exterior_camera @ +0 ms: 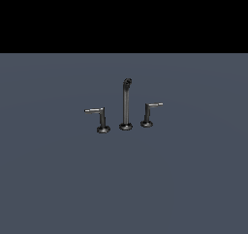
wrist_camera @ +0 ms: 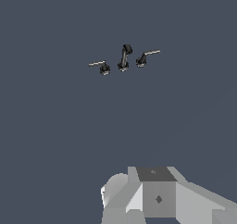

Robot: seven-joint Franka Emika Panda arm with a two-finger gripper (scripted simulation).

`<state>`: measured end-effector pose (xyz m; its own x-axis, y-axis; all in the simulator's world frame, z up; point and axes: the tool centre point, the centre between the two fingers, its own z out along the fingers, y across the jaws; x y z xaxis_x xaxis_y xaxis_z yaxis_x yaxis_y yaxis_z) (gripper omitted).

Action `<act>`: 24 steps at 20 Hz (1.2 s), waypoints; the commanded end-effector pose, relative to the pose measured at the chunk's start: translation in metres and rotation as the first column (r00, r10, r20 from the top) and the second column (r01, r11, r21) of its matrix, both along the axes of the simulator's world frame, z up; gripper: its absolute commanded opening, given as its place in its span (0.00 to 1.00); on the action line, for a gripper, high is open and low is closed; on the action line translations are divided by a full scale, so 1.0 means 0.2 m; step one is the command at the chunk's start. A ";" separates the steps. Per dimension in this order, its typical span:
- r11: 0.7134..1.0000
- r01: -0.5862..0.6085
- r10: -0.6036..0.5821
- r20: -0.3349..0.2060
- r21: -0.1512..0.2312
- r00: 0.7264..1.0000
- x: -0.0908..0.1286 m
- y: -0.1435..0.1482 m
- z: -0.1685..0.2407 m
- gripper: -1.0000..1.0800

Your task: Turn on the faucet by rotating a designated handle.

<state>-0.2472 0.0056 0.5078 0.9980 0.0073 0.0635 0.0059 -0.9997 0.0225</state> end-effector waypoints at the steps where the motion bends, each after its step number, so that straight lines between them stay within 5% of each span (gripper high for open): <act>1: 1.000 0.000 0.000 0.000 0.000 1.000 0.00 0.00 0.00 0.00; 12: 0.997 0.075 -0.075 -0.003 0.004 0.997 0.11 0.03 -0.12 0.00; 24: 0.952 0.304 -0.304 -0.012 0.015 0.953 0.45 0.07 -0.48 0.00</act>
<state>-0.1677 0.0187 0.4223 0.9632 -0.2635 0.0530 -0.2643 -0.9644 0.0092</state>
